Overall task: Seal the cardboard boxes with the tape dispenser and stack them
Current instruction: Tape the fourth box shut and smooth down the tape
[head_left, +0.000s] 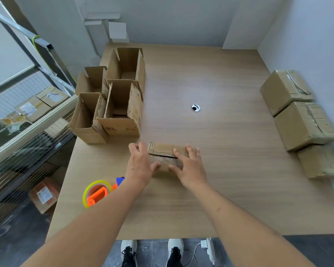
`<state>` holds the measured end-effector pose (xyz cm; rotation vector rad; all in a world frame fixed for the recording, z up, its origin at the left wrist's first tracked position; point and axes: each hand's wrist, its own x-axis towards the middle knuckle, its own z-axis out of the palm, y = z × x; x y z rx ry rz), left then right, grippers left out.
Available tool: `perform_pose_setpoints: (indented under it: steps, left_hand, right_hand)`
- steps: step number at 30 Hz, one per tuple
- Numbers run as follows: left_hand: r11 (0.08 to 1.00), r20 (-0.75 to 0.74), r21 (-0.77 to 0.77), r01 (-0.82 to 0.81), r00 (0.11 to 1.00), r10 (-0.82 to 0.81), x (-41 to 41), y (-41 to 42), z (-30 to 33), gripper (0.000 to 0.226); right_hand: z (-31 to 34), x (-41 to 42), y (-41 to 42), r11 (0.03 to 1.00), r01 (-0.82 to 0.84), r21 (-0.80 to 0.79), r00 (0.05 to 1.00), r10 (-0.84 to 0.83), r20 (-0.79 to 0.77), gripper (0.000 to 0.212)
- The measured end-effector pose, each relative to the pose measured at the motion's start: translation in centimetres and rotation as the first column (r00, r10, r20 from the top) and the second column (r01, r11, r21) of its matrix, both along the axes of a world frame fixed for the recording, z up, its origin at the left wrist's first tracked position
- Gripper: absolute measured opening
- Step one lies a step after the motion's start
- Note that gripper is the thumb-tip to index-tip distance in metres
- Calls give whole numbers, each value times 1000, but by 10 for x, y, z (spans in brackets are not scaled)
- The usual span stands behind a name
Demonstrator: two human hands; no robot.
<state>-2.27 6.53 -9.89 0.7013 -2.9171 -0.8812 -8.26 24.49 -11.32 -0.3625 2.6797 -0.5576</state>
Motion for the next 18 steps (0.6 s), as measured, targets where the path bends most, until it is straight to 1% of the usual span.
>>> perform_pose_setpoints:
  steps: [2,5,6,7,9,10,12,14,16,18]
  left_hand:
    - [1000,10,0,4,1000,-4,3,-7,-4,58]
    - [1000,36,-24,-2,999,3,22,-30,-12,34]
    - [999,63,-45,-14,998,17,32,-39,-16,28]
    - [998,105,-64,-25,994,31,43,-49,-21,27]
    - [996,206,-80,-42,977,58,67,-67,-32,36]
    - [995,266,-88,-43,962,65,79,-76,-39,46]
    - [990,384,-140,-14,921,68,102,-88,-53,73]
    - [980,465,-195,49,884,49,121,-94,-67,98]
    - [966,480,-222,131,877,-9,135,-97,-80,111]
    - [954,456,-245,172,889,-44,142,-99,-88,116]
  right_hand:
    - [-3,4,-3,999,18,-39,1000,-18,-2,61]
    - [-12,11,-17,995,-5,-103,1000,4,-13,56]
    - [-15,13,-21,995,-19,-101,1000,17,-19,56]
    - [-18,15,-25,995,-27,-96,999,25,-27,55]
    - [-19,17,-31,996,-28,-85,999,25,-32,54]
    - [-20,18,-33,996,-24,-85,999,22,-30,54]
    - [-21,18,-35,996,-23,-85,999,20,-36,54]
    - [-23,19,-36,996,-28,-85,999,24,-46,55]
    - [-22,20,-38,996,-29,-86,999,25,-48,55]
    - [-21,21,-40,996,-31,-81,999,27,-42,55]
